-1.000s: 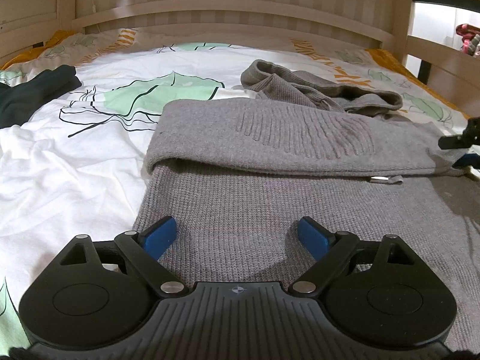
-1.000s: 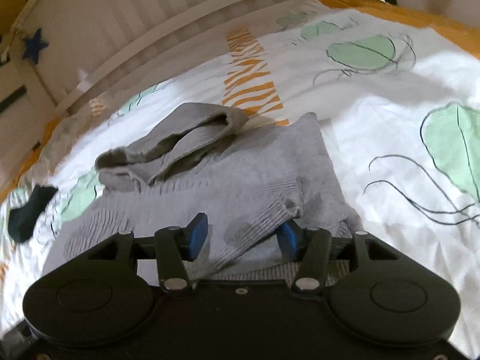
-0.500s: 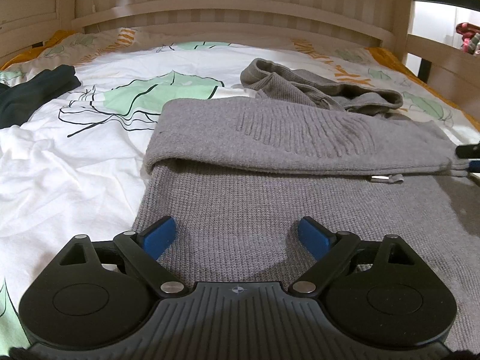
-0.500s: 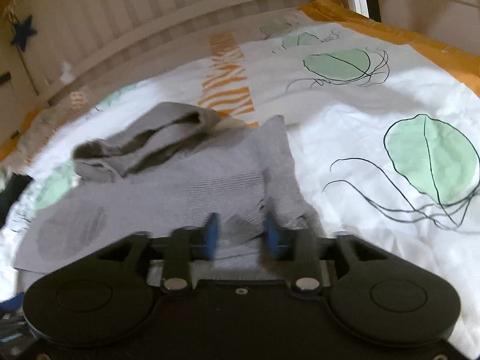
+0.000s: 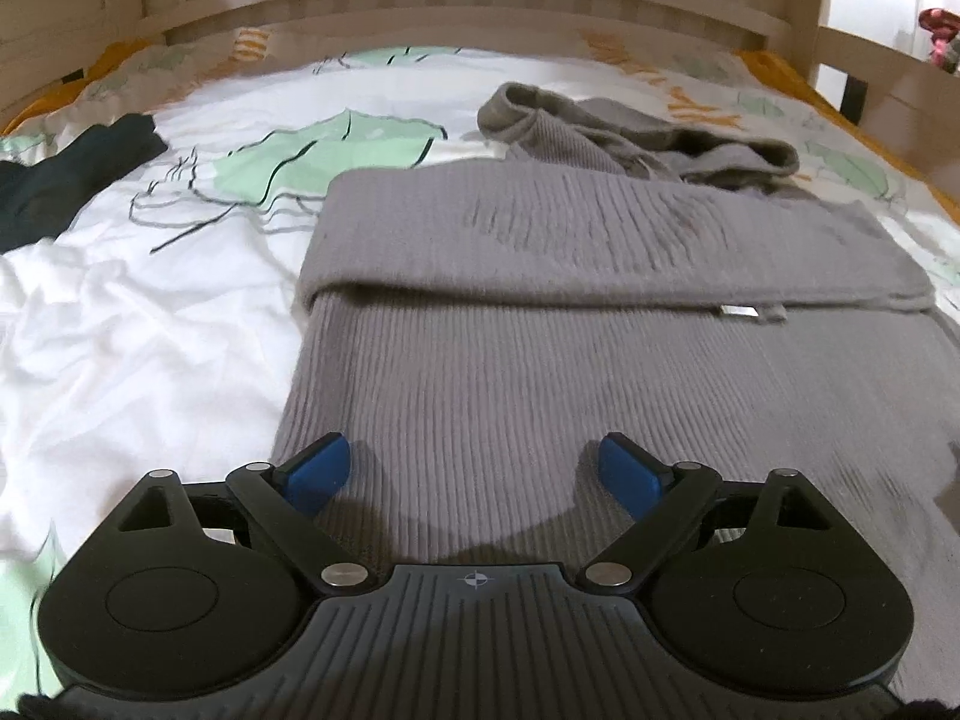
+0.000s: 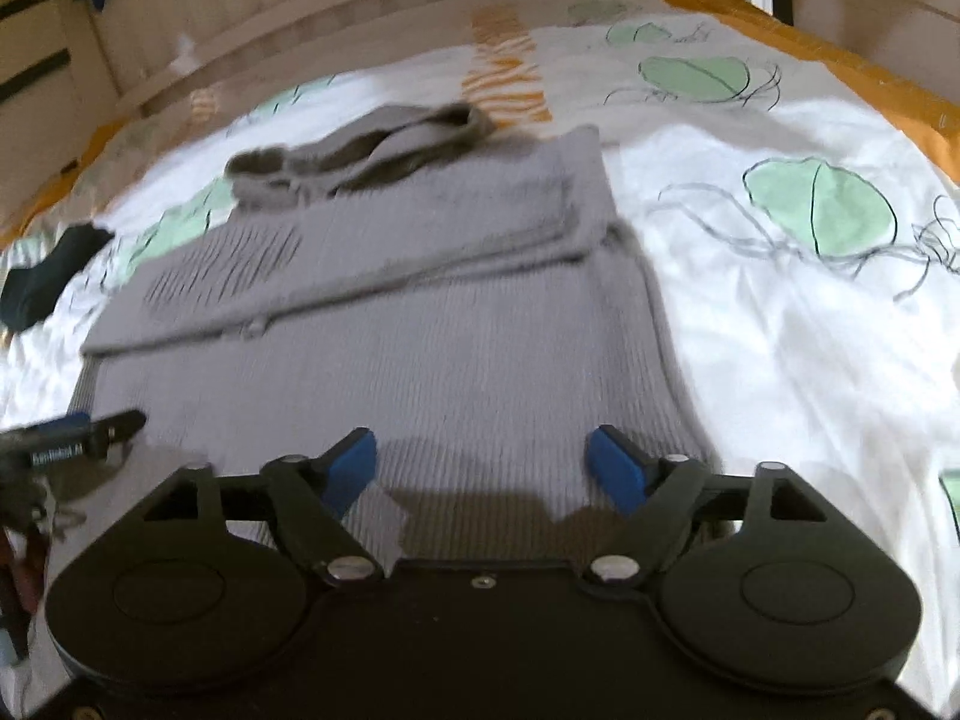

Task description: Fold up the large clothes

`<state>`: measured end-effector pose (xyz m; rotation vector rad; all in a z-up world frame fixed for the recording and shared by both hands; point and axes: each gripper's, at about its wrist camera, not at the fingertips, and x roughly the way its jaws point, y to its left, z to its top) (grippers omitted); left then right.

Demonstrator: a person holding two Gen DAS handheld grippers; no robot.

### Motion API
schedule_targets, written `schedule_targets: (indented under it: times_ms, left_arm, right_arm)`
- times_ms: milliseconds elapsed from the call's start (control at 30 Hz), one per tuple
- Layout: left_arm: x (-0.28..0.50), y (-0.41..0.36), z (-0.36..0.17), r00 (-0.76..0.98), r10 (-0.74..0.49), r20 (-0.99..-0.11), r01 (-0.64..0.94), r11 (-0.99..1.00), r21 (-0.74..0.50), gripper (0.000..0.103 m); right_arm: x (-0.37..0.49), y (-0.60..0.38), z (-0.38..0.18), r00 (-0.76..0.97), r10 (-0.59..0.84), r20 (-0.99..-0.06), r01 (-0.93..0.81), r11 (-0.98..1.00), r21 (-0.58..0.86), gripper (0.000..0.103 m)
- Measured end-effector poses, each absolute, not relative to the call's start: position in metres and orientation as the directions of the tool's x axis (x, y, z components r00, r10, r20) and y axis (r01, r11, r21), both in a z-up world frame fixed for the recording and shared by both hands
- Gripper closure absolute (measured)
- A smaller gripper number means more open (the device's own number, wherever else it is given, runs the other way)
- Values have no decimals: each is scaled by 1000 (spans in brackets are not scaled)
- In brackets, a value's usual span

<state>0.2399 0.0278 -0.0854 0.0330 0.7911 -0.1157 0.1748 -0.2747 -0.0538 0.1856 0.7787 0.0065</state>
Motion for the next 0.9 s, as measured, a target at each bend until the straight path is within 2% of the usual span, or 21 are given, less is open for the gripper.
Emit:
schedule_targets:
  times_ms: [133, 167, 267, 367, 400, 500, 733, 900]
  left_arm:
    - [225, 27, -81, 669, -89, -738, 116, 993, -14, 11]
    - [225, 26, -79, 652, -92, -753, 126, 992, -12, 10]
    - [231, 27, -67, 583, -123, -803, 193, 981, -9, 12]
    - [234, 35, -51, 563, -165, -810, 229, 973, -39, 22]
    - [235, 39, -44, 574, -176, -800, 234, 971, -47, 23]
    - [248, 47, -19, 626, -193, -756, 237, 970, -51, 23]
    - [323, 45, 24, 721, -232, -652, 223, 970, -98, 23]
    - [386, 28, 19, 752, -224, -620, 238, 969, -61, 23]
  right_arm:
    - [170, -259, -57, 676, 68, -734, 16, 994, 108, 1]
    - [172, -254, -59, 660, 71, -748, 2, 995, 97, 0]
    - [178, -242, -57, 615, 52, -787, -31, 999, 42, 0]
    - [183, -243, -46, 585, 103, -805, -56, 995, 87, 1]
    - [185, -246, -39, 587, 130, -799, -58, 991, 118, 1]
    - [192, -251, -17, 628, 169, -760, -68, 984, 163, 1]
    - [247, -254, 29, 749, 177, -639, -129, 984, 122, 3]
    - [310, -257, 34, 802, 152, -578, -154, 987, 47, 15]
